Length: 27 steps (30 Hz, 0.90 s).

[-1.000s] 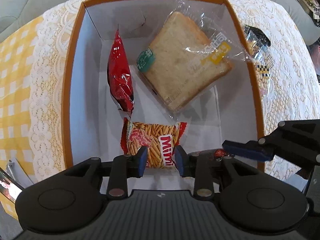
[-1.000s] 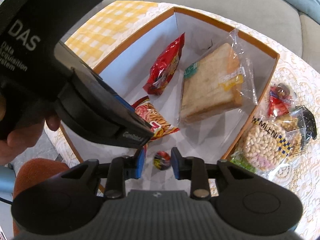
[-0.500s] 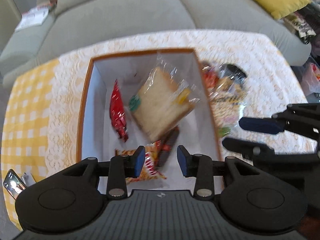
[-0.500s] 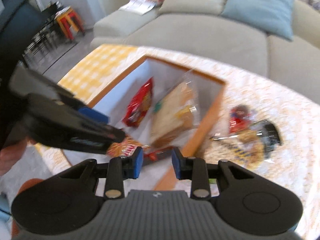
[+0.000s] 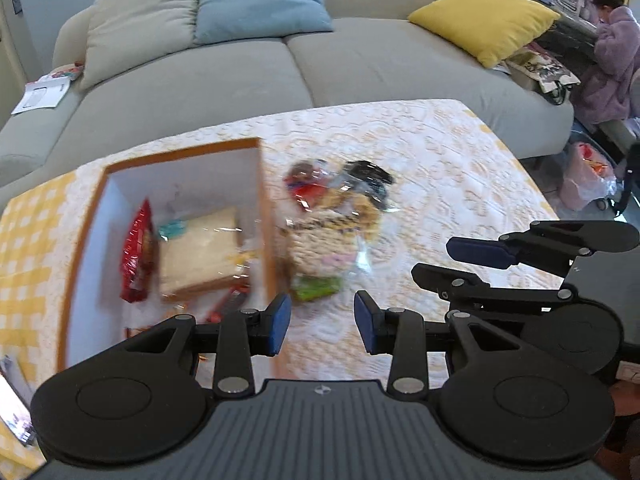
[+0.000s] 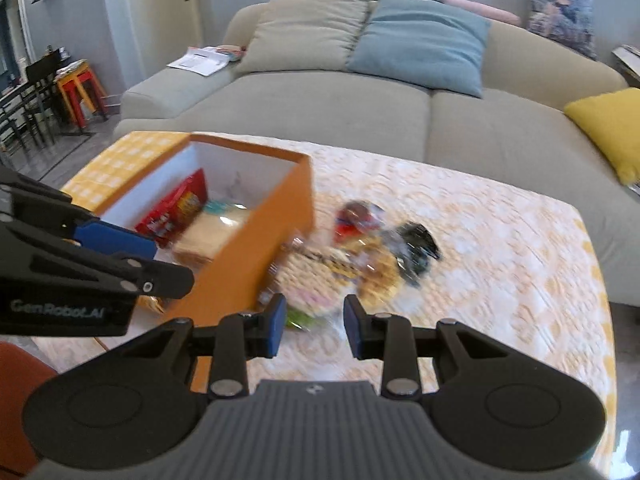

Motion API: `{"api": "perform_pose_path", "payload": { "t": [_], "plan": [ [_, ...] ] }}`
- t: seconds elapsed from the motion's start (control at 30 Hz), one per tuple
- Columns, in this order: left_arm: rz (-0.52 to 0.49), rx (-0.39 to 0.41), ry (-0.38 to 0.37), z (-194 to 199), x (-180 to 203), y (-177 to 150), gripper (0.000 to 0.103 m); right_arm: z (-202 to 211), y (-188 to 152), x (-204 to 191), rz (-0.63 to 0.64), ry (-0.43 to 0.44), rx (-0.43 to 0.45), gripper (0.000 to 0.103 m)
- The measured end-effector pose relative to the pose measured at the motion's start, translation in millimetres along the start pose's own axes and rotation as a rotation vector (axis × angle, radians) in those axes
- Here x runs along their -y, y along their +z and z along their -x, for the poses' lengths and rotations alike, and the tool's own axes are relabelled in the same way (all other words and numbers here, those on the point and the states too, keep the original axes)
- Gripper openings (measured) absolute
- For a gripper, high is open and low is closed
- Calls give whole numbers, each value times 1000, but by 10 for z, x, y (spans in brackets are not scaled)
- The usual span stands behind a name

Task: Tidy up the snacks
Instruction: 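Withdraw both open grippers from the box toward the loose snacks, then reach the left gripper to the white peanut candy bag while the right gripper reaches the waffle bag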

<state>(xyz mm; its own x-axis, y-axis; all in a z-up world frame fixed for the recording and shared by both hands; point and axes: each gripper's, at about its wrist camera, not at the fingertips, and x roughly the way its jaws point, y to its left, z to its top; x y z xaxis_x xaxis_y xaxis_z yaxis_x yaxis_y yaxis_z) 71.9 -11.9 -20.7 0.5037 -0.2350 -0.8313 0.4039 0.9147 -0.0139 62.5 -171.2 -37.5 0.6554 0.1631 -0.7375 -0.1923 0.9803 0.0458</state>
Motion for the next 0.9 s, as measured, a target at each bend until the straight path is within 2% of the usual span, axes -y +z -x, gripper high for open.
{"api": "perform_pose_path", "payload": {
  "t": [0.2, 0.43, 0.53, 0.67, 0.8, 0.9],
  "plan": [
    [-6, 8, -12, -60, 242, -176, 44, 88, -312, 266, -45, -36, 6, 30],
    [-37, 20, 38, -197, 415, -329, 45, 99, -611, 415, -84, -21, 30, 30],
    [-69, 17, 83, -267, 481, -352, 53, 52, -663, 456, -108, -9, 23, 31],
    [-126, 3, 130, -375, 558, -335, 53, -17, -711, 527, -125, -6, 6, 31],
    [-144, -5, 143, -510, 617, -245, 53, -106, -714, 616, -149, -2, -7, 32],
    [-180, 6, 163, -618, 703, -158, 59, -189, -707, 700, -164, 7, -16, 33]
  ]
}}
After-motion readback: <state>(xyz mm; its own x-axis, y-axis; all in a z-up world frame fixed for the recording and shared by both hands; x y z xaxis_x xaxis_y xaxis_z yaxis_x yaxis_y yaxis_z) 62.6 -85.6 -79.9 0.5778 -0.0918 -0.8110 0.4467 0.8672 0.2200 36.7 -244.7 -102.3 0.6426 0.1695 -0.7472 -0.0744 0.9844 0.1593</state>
